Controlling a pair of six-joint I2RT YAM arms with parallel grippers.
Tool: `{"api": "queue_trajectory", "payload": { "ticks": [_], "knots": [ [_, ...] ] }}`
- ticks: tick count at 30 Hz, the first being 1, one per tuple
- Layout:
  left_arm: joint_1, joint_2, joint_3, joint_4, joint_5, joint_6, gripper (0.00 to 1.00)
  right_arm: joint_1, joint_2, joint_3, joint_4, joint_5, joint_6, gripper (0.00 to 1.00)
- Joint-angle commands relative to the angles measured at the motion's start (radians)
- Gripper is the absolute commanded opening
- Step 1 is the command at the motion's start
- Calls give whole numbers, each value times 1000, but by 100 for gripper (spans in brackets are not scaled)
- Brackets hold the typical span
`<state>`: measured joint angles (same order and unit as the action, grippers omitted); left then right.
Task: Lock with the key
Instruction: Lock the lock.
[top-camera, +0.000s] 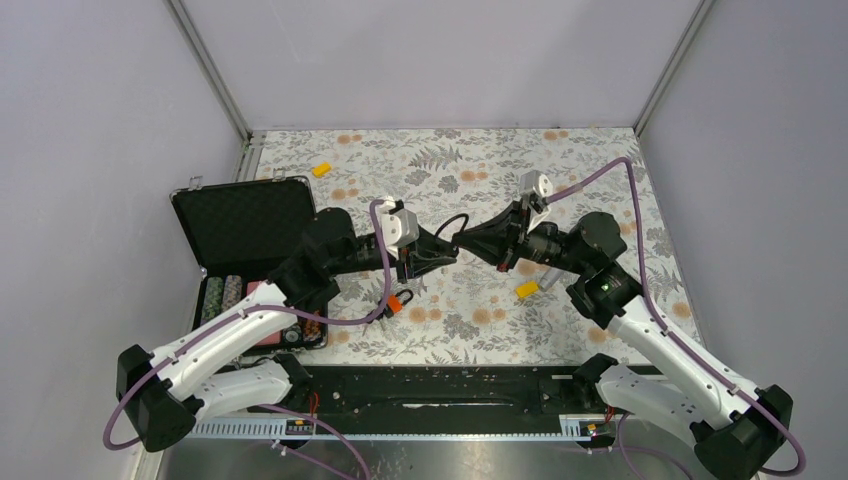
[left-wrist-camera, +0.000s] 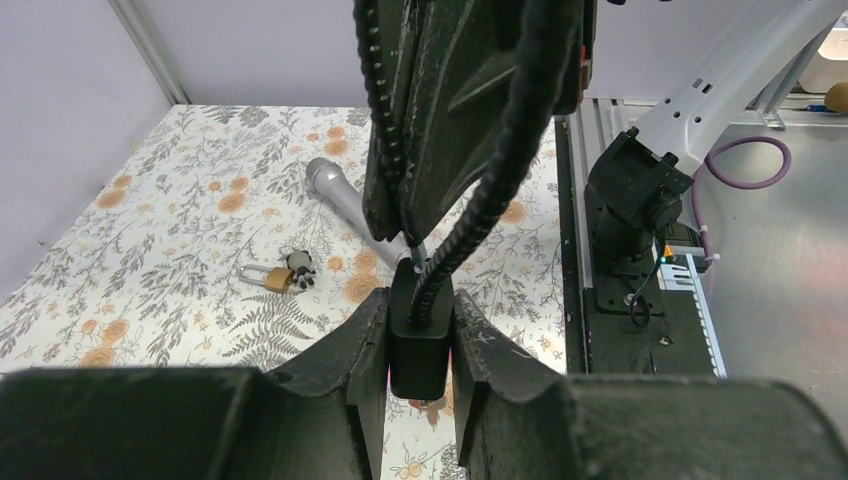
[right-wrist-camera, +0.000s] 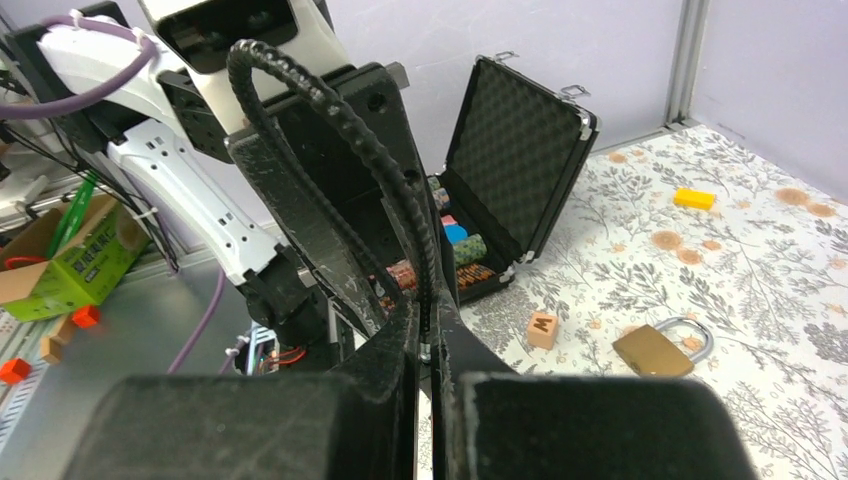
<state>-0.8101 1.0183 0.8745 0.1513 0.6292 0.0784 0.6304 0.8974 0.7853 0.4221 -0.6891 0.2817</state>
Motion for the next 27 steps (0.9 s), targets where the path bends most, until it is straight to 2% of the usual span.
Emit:
{"api": "queue_trajectory", "payload": {
  "ticks": [1,7,12,17,24,27],
  "knots": [
    [-1,-1,23,140,25,-4,0,29,8,25,-103,17,-82,0],
    [0,-2,22,152,1,-16,0,34,8,23,-124,12,-101,0],
    [1,0,28,207,-163,-123,0,50,8,33,-199,-33,-170,0],
    [11,0,45,245,-245,-219,0,77,34,52,-260,7,-220,0],
    [39,-21,34,298,-176,-263,0,109,100,109,-386,66,-273,0],
    [42,-12,38,283,-186,-274,0,114,104,128,-407,111,-241,0]
  ]
}}
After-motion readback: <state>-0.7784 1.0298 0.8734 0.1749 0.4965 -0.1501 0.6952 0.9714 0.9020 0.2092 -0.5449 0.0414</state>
